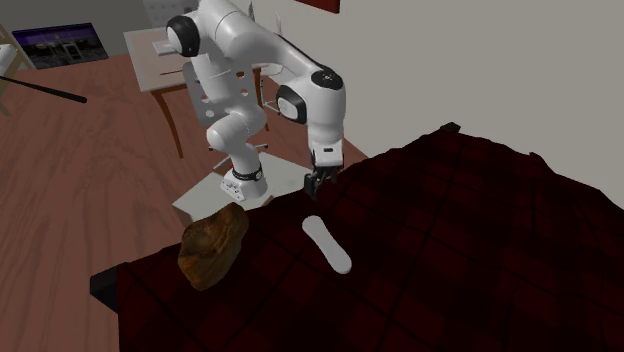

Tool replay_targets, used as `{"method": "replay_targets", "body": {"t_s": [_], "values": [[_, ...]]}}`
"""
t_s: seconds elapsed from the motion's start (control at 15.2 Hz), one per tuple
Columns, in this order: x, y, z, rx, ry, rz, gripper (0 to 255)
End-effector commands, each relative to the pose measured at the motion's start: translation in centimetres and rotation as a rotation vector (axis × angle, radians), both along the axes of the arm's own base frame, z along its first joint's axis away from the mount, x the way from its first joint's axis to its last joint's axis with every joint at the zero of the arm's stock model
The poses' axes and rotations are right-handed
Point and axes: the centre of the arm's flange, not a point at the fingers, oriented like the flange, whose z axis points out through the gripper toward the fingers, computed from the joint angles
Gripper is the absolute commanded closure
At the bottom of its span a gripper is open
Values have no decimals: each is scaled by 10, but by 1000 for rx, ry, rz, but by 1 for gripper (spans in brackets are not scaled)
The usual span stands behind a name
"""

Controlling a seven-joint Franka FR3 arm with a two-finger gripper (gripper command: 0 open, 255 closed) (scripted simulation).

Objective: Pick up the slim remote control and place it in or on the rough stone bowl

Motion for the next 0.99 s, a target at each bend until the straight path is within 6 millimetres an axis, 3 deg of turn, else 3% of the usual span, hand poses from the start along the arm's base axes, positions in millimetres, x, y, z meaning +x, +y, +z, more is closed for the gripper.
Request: {"method": "replay_targets", "body": {"t_s": [0.0, 0.53, 0.92], "values": [[13, -13, -18, 2, 2, -45, 0], [54, -81, -90, 11, 15, -220, 0], [54, -80, -122, 11, 15, -220, 0]]}}
